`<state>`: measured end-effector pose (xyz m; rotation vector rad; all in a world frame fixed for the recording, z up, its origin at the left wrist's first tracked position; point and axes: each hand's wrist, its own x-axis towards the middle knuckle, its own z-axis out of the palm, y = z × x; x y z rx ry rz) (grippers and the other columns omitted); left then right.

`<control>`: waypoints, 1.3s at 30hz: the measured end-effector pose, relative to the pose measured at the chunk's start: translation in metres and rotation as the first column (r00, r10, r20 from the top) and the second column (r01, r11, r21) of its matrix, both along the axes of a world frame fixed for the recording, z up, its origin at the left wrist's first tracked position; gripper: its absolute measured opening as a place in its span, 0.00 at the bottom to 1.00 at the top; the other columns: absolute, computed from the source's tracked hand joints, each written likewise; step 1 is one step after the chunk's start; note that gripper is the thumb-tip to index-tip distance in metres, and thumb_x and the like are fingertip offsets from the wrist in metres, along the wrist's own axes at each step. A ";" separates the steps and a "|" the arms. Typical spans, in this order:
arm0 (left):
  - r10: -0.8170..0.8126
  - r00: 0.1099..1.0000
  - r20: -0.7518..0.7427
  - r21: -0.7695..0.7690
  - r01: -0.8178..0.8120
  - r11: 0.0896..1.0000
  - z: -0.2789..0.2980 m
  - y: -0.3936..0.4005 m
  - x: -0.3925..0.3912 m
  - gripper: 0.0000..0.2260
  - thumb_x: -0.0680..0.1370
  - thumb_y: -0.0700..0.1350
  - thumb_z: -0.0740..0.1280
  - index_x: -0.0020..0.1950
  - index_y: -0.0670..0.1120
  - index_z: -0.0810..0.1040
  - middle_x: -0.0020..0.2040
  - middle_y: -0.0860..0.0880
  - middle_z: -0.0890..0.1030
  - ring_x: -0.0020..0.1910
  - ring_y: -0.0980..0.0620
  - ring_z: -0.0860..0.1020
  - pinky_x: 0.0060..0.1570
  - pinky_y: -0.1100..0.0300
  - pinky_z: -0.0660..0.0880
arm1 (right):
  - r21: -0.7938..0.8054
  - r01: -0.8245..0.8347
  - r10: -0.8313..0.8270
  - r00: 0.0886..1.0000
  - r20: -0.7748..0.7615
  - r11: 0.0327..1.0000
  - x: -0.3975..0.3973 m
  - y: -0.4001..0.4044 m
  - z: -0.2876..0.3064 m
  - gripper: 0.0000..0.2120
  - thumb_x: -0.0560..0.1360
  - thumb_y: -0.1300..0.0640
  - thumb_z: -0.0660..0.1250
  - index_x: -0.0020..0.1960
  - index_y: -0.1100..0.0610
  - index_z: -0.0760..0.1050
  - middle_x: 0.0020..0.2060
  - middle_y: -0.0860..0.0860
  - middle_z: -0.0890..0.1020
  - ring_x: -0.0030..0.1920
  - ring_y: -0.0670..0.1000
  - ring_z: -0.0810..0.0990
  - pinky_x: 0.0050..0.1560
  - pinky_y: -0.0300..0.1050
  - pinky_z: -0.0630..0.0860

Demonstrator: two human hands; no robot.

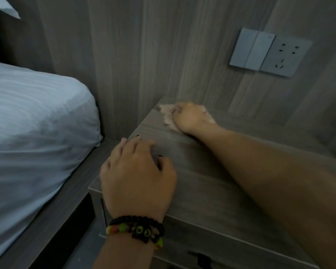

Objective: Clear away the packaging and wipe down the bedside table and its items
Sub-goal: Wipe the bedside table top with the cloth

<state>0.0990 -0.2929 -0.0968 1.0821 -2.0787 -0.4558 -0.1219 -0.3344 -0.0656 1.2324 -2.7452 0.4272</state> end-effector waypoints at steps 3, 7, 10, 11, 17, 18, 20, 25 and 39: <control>-0.012 1.000 -0.026 0.039 0.013 0.999 0.003 0.001 0.003 0.12 0.71 0.49 0.68 0.54 0.50 0.81 0.59 0.48 0.81 0.63 0.44 0.75 0.60 0.44 0.72 | -0.115 -0.295 0.293 0.955 -0.035 0.948 0.042 0.047 -0.014 0.14 0.76 0.50 0.52 0.45 0.54 0.75 0.49 0.55 0.81 0.51 0.56 0.78 0.57 0.56 0.74; -0.037 0.990 -0.135 0.043 0.043 0.998 0.005 0.006 0.005 0.11 0.71 0.45 0.69 0.52 0.49 0.81 0.56 0.48 0.81 0.61 0.42 0.75 0.59 0.42 0.72 | -0.140 -0.474 0.469 0.880 -0.074 0.869 0.061 0.140 -0.016 0.16 0.77 0.50 0.54 0.52 0.55 0.79 0.52 0.50 0.82 0.54 0.49 0.77 0.60 0.45 0.70; -0.098 0.977 -0.190 0.023 0.104 0.994 0.005 0.014 0.005 0.10 0.71 0.43 0.70 0.53 0.49 0.80 0.58 0.49 0.79 0.60 0.45 0.74 0.61 0.47 0.69 | -0.148 -0.330 0.318 0.943 -0.099 0.932 0.025 0.188 -0.014 0.11 0.77 0.57 0.59 0.48 0.58 0.80 0.49 0.52 0.83 0.51 0.52 0.78 0.52 0.38 0.67; -0.118 0.973 -0.197 0.010 0.122 0.992 0.005 0.016 0.004 0.10 0.71 0.42 0.70 0.53 0.49 0.80 0.59 0.49 0.79 0.61 0.46 0.74 0.62 0.48 0.68 | -0.149 -0.214 0.204 0.976 -0.079 0.965 0.007 0.194 -0.014 0.10 0.77 0.59 0.59 0.45 0.59 0.79 0.46 0.54 0.83 0.49 0.55 0.78 0.49 0.40 0.67; -0.202 0.950 -0.236 -0.040 0.199 0.979 0.012 0.031 -0.012 0.12 0.71 0.44 0.65 0.52 0.45 0.81 0.59 0.47 0.79 0.60 0.45 0.74 0.61 0.50 0.69 | 0.052 0.428 -0.429 0.903 0.004 0.902 -0.028 0.152 -0.004 0.18 0.79 0.50 0.53 0.65 0.53 0.73 0.66 0.57 0.73 0.67 0.62 0.71 0.68 0.59 0.65; -0.208 0.947 -0.246 -0.039 0.204 0.978 0.015 0.033 -0.015 0.12 0.71 0.44 0.65 0.53 0.45 0.81 0.59 0.47 0.79 0.60 0.45 0.74 0.61 0.51 0.69 | 0.070 0.440 -0.441 0.897 0.007 0.895 -0.016 0.141 -0.003 0.20 0.79 0.51 0.54 0.67 0.53 0.71 0.68 0.57 0.71 0.69 0.62 0.68 0.70 0.62 0.63; -0.198 0.933 -0.300 -0.012 0.203 0.979 0.021 0.038 -0.021 0.11 0.72 0.41 0.66 0.53 0.45 0.81 0.60 0.48 0.78 0.60 0.45 0.74 0.62 0.51 0.69 | 0.057 0.324 -0.326 0.945 0.020 0.944 0.021 0.125 -0.005 0.19 0.79 0.53 0.55 0.68 0.54 0.71 0.68 0.57 0.70 0.70 0.61 0.67 0.70 0.64 0.60; -0.167 0.882 -0.440 0.019 0.196 0.980 0.033 0.055 -0.028 0.12 0.72 0.36 0.67 0.53 0.47 0.80 0.58 0.52 0.76 0.60 0.44 0.75 0.64 0.47 0.70 | -0.053 -0.054 0.054 0.999 0.001 0.997 0.101 0.174 -0.014 0.14 0.79 0.53 0.57 0.62 0.53 0.73 0.62 0.55 0.74 0.65 0.58 0.70 0.69 0.62 0.62; -0.478 0.829 -0.289 -0.178 0.444 0.878 0.025 0.135 -0.021 0.12 0.71 0.36 0.69 0.50 0.51 0.78 0.57 0.57 0.76 0.59 0.54 0.73 0.56 0.81 0.60 | -0.025 0.392 -0.393 0.920 -0.013 0.920 0.059 0.347 -0.003 0.13 0.79 0.52 0.56 0.60 0.51 0.74 0.59 0.51 0.77 0.60 0.54 0.74 0.66 0.55 0.67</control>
